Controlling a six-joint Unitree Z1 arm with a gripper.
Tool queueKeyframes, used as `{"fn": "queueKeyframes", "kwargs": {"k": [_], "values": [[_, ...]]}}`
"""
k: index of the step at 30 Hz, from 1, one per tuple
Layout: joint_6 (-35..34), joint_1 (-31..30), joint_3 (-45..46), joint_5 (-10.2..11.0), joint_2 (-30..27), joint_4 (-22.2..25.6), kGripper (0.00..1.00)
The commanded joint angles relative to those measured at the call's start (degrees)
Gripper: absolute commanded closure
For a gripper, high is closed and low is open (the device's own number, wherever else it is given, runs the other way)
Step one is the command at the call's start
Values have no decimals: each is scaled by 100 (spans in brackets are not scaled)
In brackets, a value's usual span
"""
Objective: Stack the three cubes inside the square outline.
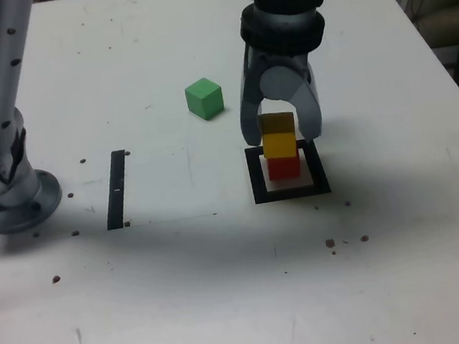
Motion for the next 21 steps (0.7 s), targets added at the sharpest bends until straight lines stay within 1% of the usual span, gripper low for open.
{"fn": "queueKeyframes", "kwargs": {"k": [1, 6, 12, 17, 21], "values": [[9, 14, 9, -7, -18, -19, 2], [9, 22, 10, 21, -132, -20, 1], [16, 101, 45, 167, -441, 8, 1], [116, 295, 158, 306, -728, 74, 1], [287, 606, 295, 343, -871, 269, 1]]}}
